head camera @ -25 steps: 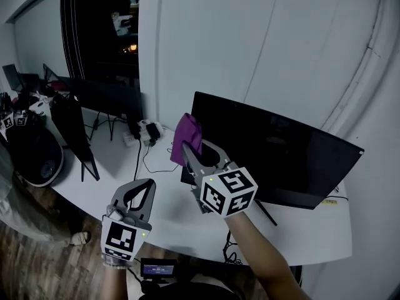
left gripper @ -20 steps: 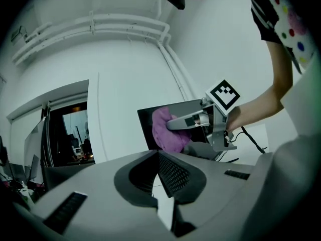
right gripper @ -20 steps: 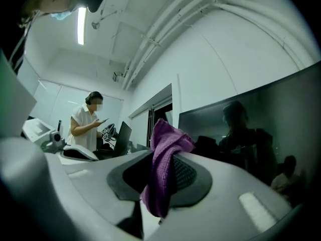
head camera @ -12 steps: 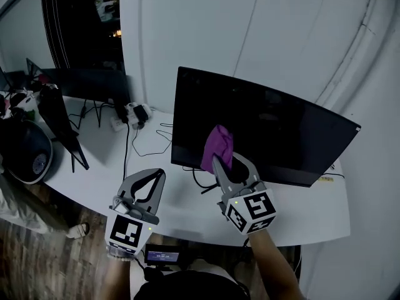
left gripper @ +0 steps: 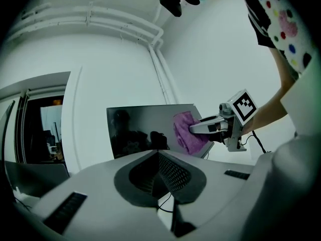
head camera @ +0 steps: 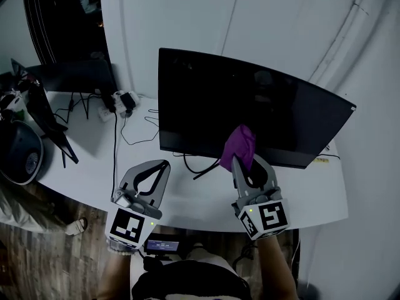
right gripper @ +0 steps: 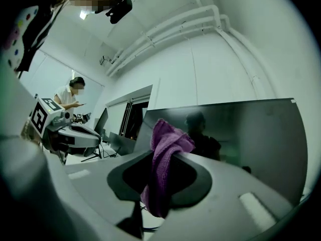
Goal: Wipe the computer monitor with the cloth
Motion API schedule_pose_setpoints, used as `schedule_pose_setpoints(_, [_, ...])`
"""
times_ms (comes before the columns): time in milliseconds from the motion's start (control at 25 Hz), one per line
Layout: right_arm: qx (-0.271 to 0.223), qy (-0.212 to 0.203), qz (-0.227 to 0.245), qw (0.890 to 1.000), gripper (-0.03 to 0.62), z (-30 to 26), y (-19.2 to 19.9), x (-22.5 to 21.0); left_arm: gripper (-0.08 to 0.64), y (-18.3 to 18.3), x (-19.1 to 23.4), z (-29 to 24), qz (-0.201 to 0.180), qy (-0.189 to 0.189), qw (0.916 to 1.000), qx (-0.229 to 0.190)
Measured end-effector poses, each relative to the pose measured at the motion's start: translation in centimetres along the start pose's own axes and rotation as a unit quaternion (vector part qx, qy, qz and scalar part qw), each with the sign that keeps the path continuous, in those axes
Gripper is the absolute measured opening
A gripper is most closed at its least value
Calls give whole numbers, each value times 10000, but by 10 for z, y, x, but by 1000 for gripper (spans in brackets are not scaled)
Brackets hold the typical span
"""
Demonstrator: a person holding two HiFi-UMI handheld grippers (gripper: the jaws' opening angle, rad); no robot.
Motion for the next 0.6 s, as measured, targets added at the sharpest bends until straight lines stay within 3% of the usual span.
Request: schedule_pose_setpoints(600, [422,519,-34,9978,91,48,26,-11,6,2,-12,-2,97,274,9996,47])
Point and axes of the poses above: the fingertips, and each gripper's own axes: z backward along the fingers, x to its left, y out of its underside, the point moved 6 cm from there along z, backward along the fingers, and after that the axes turned 7 degrees about y, right-handed, at the moved point
